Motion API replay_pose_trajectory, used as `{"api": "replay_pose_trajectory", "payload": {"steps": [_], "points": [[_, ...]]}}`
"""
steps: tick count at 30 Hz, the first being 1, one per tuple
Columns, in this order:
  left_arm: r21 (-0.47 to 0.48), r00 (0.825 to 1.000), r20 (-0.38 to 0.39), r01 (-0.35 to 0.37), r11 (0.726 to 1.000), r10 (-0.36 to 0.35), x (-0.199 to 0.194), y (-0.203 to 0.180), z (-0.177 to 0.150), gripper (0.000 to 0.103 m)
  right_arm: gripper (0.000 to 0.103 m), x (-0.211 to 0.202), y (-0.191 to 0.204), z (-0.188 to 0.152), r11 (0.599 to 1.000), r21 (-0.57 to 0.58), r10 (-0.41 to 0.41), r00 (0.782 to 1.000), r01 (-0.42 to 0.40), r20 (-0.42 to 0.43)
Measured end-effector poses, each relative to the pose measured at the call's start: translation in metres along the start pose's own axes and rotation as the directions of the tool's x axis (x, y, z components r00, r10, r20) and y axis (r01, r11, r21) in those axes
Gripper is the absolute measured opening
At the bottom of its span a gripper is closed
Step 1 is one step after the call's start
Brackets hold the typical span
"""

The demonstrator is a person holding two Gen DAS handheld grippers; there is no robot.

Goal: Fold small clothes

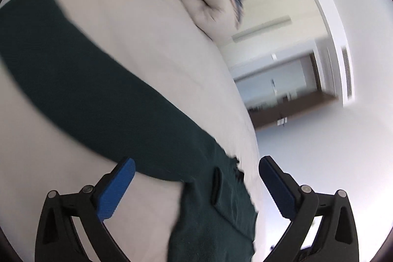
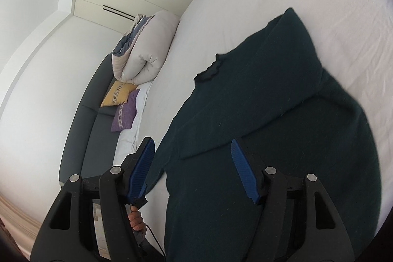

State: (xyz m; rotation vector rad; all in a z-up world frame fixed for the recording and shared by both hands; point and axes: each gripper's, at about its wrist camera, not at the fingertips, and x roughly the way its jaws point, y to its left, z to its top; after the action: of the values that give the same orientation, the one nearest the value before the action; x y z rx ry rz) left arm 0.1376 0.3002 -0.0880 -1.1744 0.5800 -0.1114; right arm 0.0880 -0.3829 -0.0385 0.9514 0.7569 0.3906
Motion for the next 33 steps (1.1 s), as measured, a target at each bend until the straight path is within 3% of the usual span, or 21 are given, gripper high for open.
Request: {"api": "replay_pose_trajectory", "payload": {"steps": [3, 7, 10, 13, 15, 18, 19, 20, 21, 24, 27, 29, 31, 33], "points": [[-0.191, 0.987, 0.156, -0.009, 0.982, 0.039, -0.05, 0.05, 0.024, 0.1, 0.064, 0.01, 0.016, -0.023, 1.0, 0.014, 0.017, 1.0, -0.017, -0.025], [-0.288, 0.971, 0.225, -0.011, 0.958, 0.079, -0.07, 0.074, 0.044, 0.096, 0.064, 0.023, 0.044, -0.044, 1.0, -0.015, -0.017, 0.998, 0.016, -0.061], [-0.373, 0.965, 0.246, 0.003, 0.928, 0.096, -0.065, 0.088, 0.05, 0.096, 0.064, 0.028, 0.063, -0.055, 0.999, -0.025, -0.032, 0.996, 0.03, -0.079], [-0.437, 0.96, 0.241, -0.026, 0.899, 0.145, -0.054, 0.097, 0.064, 0.096, 0.064, 0.026, 0.079, -0.061, 0.999, -0.047, -0.025, 0.997, 0.021, -0.075], [-0.462, 0.953, 0.259, -0.02, 0.887, 0.157, -0.051, 0.099, 0.073, 0.102, 0.064, 0.022, 0.087, -0.064, 0.998, -0.056, -0.016, 0.997, 0.012, -0.069], [-0.487, 0.943, 0.288, -0.006, 0.874, 0.167, -0.054, 0.1, 0.081, 0.102, 0.064, 0.017, 0.093, -0.066, 0.998, -0.064, -0.012, 0.998, 0.008, -0.06], [-0.485, 0.941, 0.297, -0.001, 0.874, 0.165, -0.053, 0.099, 0.083, 0.1, 0.064, 0.016, 0.092, -0.064, 0.998, -0.066, -0.013, 0.998, 0.009, -0.062], [-0.48, 0.938, 0.304, -0.001, 0.877, 0.167, -0.055, 0.099, 0.084, 0.09, 0.064, 0.014, 0.093, -0.065, 0.997, -0.073, -0.018, 0.998, 0.014, -0.06], [-0.472, 0.938, 0.303, -0.004, 0.882, 0.167, -0.056, 0.099, 0.085, 0.073, 0.064, 0.012, 0.095, -0.067, 0.997, -0.079, -0.024, 0.998, 0.02, -0.058], [-0.452, 0.941, 0.302, -0.003, 0.892, 0.156, -0.057, 0.107, 0.086, 0.041, 0.064, 0.012, 0.093, -0.066, 0.997, -0.077, -0.022, 0.998, 0.018, -0.053], [-0.388, 0.934, 0.303, -0.062, 0.919, 0.191, -0.056, 0.102, 0.085, 0.021, 0.064, 0.016, 0.085, -0.062, 0.998, -0.066, -0.024, 0.999, 0.02, -0.049], [-0.296, 0.932, 0.293, -0.124, 0.947, 0.214, -0.049, 0.083, 0.086, 0.012, 0.064, 0.018, 0.081, -0.062, 0.998, -0.059, -0.029, 0.998, 0.026, -0.051], [-0.174, 0.936, 0.283, -0.166, 0.971, 0.21, -0.036, 0.054, 0.088, 0.011, 0.064, 0.02, 0.075, -0.061, 0.998, -0.052, -0.039, 0.998, 0.037, -0.048], [-0.011, 0.939, 0.277, -0.21, 0.978, 0.205, -0.021, 0.014, 0.084, 0.01, 0.064, 0.022, 0.072, -0.061, 0.998, -0.047, -0.042, 0.998, 0.04, -0.044]]}}
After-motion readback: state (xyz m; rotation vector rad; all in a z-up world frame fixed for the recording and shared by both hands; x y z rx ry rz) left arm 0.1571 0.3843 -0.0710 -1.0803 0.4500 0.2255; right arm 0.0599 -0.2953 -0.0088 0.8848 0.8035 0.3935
